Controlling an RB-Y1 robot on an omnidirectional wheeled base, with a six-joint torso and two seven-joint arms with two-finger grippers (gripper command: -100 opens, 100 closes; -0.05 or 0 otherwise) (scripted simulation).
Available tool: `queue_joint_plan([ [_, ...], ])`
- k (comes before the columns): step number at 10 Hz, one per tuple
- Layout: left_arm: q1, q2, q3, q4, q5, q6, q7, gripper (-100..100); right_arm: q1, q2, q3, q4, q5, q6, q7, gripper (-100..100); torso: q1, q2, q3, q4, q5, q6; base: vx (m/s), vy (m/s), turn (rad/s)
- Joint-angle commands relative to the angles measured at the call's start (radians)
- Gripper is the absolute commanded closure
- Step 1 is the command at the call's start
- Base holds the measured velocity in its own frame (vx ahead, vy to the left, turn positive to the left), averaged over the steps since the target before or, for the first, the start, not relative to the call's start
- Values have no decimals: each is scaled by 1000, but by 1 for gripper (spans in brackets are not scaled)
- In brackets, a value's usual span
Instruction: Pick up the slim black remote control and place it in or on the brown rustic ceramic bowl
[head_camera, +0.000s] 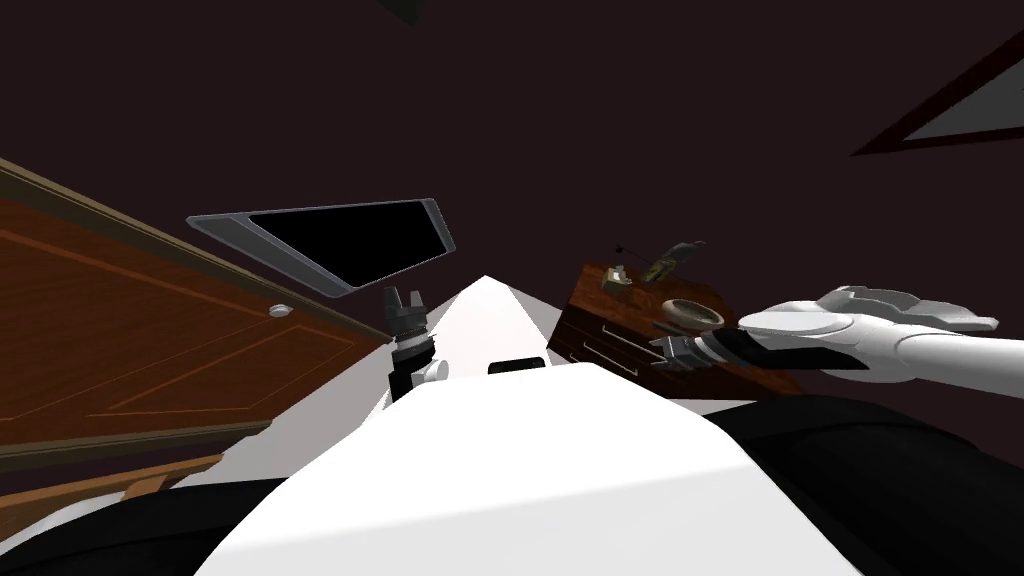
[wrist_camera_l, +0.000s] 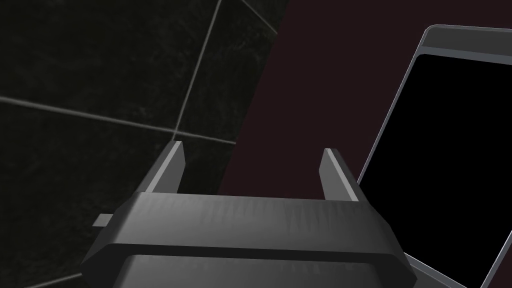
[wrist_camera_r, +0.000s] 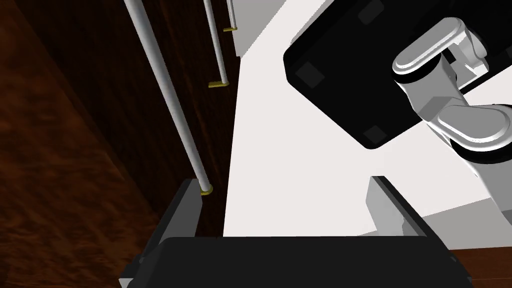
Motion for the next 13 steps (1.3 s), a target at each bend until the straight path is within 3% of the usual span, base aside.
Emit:
queue_joint_plan([
  [1, 0, 0, 0, 0, 0, 0, 0, 0, -8, -15, 13, 47, 27, -14, -2, -100, 0, 0, 0, 0, 0, 0, 166, -68, 138],
  [6, 0, 0, 0, 0, 0, 0, 0, 0, 24, -28, 78, 147, 90, -25, 3, -100, -6, -1, 0, 0, -2, 0, 184, -168, 148],
  [7, 0, 0, 0, 0, 0, 0, 0, 0, 14, -30, 68, 136, 89, -24, -5, -100, -5, 3, 2, 1, -1, 0, 40, -69, 24],
  [8, 0, 0, 0, 0, 0, 0, 0, 0, 15, -30, 70, 137, 89, -24, -4, 0, 0, 7, 4, 2, -1, 1, 10, -14, 2],
  [9, 0, 0, 0, 0, 0, 0, 0, 0, 18, 1, 75, 147, 97, -8, 4, -100, 4, 10, 6, 2, 1, 1, 11, -9, 79],
  [11, 0, 0, 0, 0, 0, 0, 0, 0, 22, 48, 84, 162, 110, 16, 15, -100, 5, 12, 7, 3, 1, 1, 11, -11, 87],
  [12, 0, 0, 0, 0, 0, 0, 0, 0, 24, 35, 80, 161, 103, 4, 14, -100, 5, 12, 7, 3, 1, 1, 5, -5, 11],
  [13, 0, 0, 0, 0, 0, 0, 0, 0, 26, 37, 80, 161, 101, 8, 18, 100, 6, 12, 7, 3, 1, 1, 0, 0, 0],
])
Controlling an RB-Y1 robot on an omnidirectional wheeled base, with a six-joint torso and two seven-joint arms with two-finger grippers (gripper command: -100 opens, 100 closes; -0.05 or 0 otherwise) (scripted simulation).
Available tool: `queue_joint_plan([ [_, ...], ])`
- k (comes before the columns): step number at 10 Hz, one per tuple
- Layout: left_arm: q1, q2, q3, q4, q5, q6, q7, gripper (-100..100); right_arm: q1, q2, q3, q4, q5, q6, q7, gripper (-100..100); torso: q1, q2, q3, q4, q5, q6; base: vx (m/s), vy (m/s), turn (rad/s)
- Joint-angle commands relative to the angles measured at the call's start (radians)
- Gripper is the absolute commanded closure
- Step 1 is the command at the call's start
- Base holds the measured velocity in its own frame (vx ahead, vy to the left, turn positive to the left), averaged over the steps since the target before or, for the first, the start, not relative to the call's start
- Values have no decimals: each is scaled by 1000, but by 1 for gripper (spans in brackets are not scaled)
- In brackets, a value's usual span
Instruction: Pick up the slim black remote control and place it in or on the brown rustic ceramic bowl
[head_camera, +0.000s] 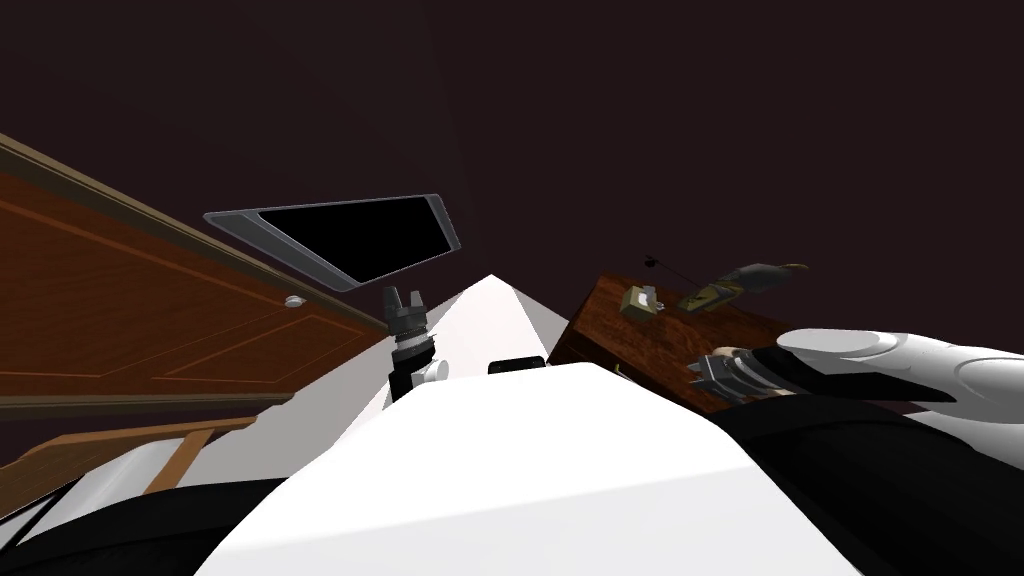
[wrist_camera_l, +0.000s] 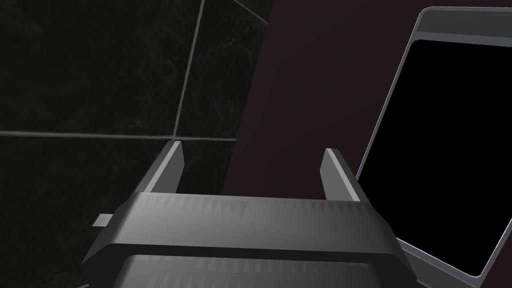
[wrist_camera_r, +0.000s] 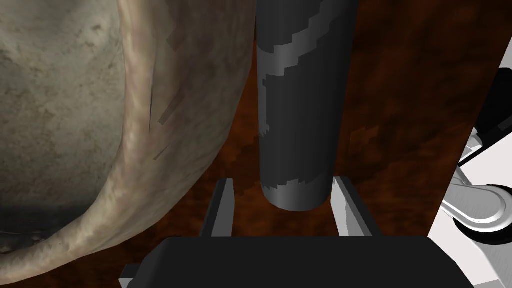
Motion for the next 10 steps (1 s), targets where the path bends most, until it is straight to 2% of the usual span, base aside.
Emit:
queue_joint_plan([
  [1, 0, 0, 0, 0, 0, 0, 0, 0, 0, 0, 0, 0, 0, 0, 0, 100, 0, 0, 0, 0, 0, 0, 0, 0, 0],
  [4, 0, 0, 0, 0, 0, 0, 0, 0, 0, 0, 0, 0, 0, -1, 0, 100, -2, 0, 0, 0, -1, 0, 0, 0, 0],
  [5, 0, 0, 0, 0, 0, 0, 0, 0, 0, 0, 0, 0, 0, -1, 0, 0, -2, 0, 0, 0, -1, 0, 0, 0, 0],
  [6, 0, 0, 0, 0, 0, 0, 0, 0, -8, -35, -5, -14, -4, -16, -14, 100, -2, 0, 0, 0, -1, 0, -8, 6, -114],
  [8, 0, 0, 0, 0, 0, 0, 0, 0, -10, -59, -9, -21, -10, -28, -20, 100, 0, 0, 0, 0, 0, 0, -11, 9, -57],
  [9, 0, 0, 0, 0, 0, 0, 0, 0, -15, -49, -7, -19, -1, -24, -25, 100, 0, 0, 0, 0, 0, 0, 0, 0, 0],
  [10, 0, 0, 0, 0, 0, 0, 0, 0, -13, -51, -7, -21, -4, -24, -24, 0, -1, 0, 0, 0, 0, 0, 0, 0, 0],
])
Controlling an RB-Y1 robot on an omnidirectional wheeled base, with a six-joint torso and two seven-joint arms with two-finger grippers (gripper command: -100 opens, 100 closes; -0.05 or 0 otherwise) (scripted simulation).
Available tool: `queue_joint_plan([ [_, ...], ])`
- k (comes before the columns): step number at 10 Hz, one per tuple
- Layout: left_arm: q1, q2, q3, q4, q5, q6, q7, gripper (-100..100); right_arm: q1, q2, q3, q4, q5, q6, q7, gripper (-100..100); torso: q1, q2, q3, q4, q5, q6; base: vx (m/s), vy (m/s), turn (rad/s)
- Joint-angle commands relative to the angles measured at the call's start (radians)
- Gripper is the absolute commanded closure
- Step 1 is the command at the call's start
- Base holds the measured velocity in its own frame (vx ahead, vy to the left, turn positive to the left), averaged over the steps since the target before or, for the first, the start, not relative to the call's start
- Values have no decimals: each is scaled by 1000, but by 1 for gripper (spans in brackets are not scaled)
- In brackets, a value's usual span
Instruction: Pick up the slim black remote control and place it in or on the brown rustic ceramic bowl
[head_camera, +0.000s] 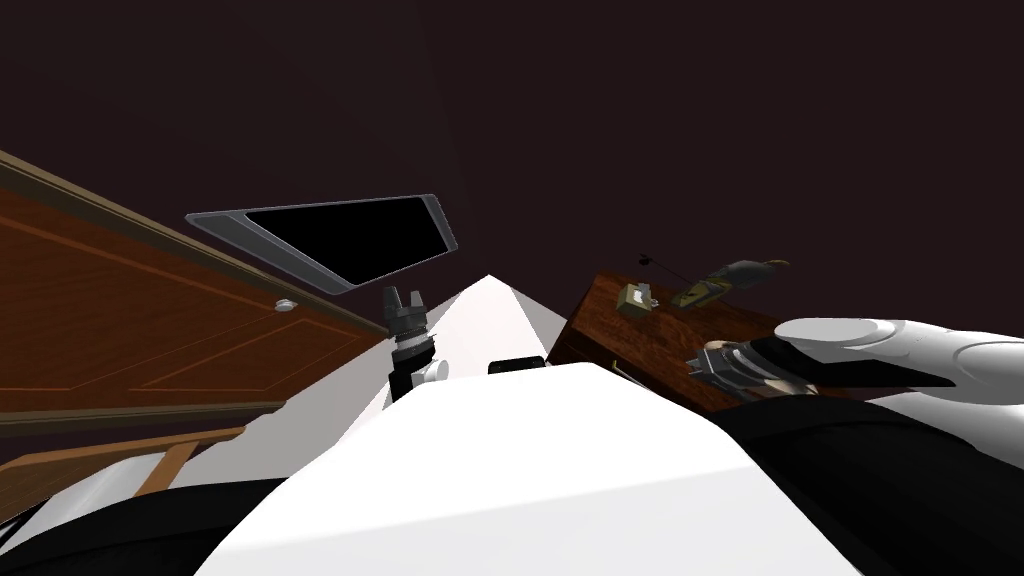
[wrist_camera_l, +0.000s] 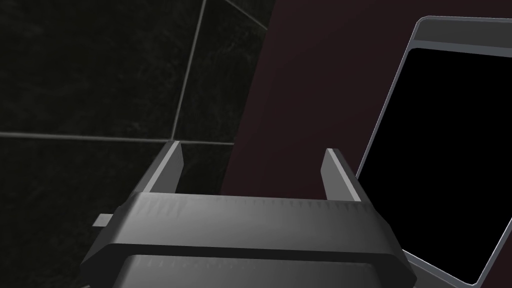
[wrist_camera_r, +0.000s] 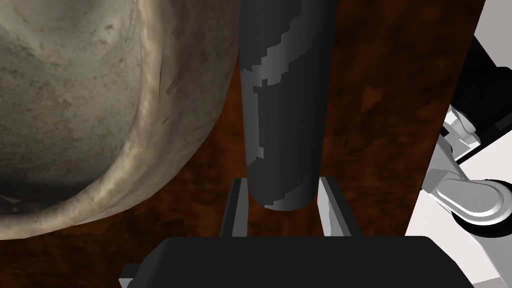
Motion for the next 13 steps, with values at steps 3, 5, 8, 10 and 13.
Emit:
queue_joint_plan([
  [3, 0, 0, 0, 0, 0, 0, 0, 0, -69, -56, -18, -6, -81, -63, -52, 100, 4, 2, 1, 1, 1, -2, -74, 42, 37],
  [5, 0, 0, 0, 0, 0, 0, 0, 0, -81, -67, -21, -7, -96, -76, -62, 100, 5, 7, 4, 2, 2, 1, -99, 28, -2],
  [8, 0, 0, 0, 0, 0, 0, 0, 0, -105, -91, -26, -6, -127, -102, -83, 100, 1, 2, 2, 1, 2, 0, -39, -2, 4],
  [10, 0, 0, 0, 0, 0, 0, 0, 0, -136, -126, -32, -3, -169, -139, -112, 100, 2, 4, 2, 1, 2, 1, -83, -6, 8],
  [13, 0, 0, 0, 0, 0, 0, 0, 0, -161, -156, -36, 2, -204, -170, -136, 100, 1, 7, 4, 2, 2, 2, -101, -14, 7],
])
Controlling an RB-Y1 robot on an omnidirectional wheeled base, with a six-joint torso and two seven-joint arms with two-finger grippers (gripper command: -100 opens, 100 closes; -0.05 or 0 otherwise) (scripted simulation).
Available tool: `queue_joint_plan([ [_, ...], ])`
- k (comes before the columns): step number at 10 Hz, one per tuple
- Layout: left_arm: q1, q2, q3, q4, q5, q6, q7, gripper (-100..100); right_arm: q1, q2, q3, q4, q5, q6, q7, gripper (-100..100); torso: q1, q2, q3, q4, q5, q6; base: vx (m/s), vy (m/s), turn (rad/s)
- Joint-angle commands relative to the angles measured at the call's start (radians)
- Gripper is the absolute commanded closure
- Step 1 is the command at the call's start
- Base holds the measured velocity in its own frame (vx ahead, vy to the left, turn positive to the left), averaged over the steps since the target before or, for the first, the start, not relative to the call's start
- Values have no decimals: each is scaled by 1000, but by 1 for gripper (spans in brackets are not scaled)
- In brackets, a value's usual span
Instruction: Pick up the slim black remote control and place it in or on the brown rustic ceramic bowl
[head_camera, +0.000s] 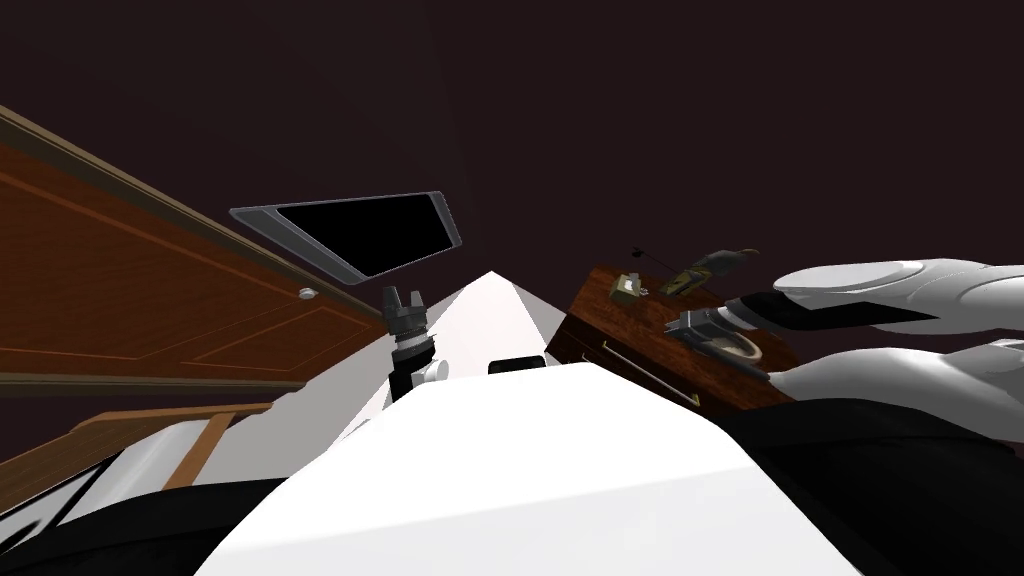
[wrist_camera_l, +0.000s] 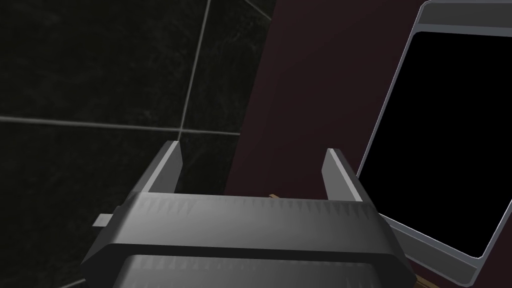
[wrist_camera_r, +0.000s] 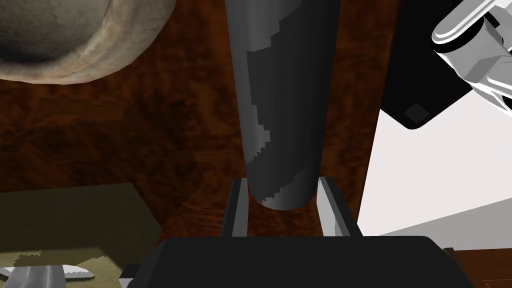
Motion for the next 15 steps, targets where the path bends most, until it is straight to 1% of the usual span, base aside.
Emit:
queue_joint_plan([
  [1, 0, 0, 0, 0, 0, 0, 0, 0, 1, -22, 10, -8, -33, -2, 6, 100, 0, 0, 0, 0, 0, 0, -35, -10, -6],
  [2, 0, 0, 0, 0, 0, 0, 0, 0, -15, -45, 9, -2, -58, -25, -9, 100, 0, -2, -1, -1, 0, 0, -52, -32, -4],
  [3, 0, 0, 0, 0, 0, 0, 0, 0, -18, -52, 9, 1, -64, -31, -12, 100, -1, -2, -1, 0, 0, -1, -71, -43, 8],
  [4, 0, 0, 0, 0, 0, 0, 0, 0, -18, -74, 10, 13, -75, -48, -20, 100, -2, -2, -1, 0, 0, -1, -83, -90, 27],
  [5, 0, 0, 0, 0, 0, 0, 0, 0, -18, -74, 10, 13, -75, -48, -20, 100, -5, -1, 0, 0, 0, 0, -60, -94, 17],
  [6, 0, 0, 0, 0, 0, 0, 0, 0, -4, -91, 9, 24, -72, -59, -26, 100, -6, -1, -1, 0, -1, 0, -33, -101, 44],
  [9, 0, 0, 0, 0, 0, 0, 0, 0, 58, -135, -3, 52, -42, -83, -42, 100, -13, -3, -2, -1, -2, -1, -45, -173, 119],
  [10, 0, 0, 0, 0, 0, 0, 0, 0, 68, -140, -5, 56, -36, -85, -44, 100, -13, -3, -2, -1, -2, -1, -6, -137, 65],
  [13, 0, 0, 0, 0, 0, 0, 0, 0, 123, -165, -15, 74, -1, -93, -53, 100, -13, -7, -4, -2, -2, -1, 8, -118, 81],
  [14, 0, 0, 0, 0, 0, 0, 0, 0, 113, -159, -15, 74, -8, -93, -51, 100, -12, -7, -4, -2, -2, -2, 1, -48, 24],
  [15, 0, 0, 0, 0, 0, 0, 0, 0, 114, -160, -16, 77, -6, -94, -52, -100, -8, -7, -4, -2, -2, -2, 0, -11, -1],
])
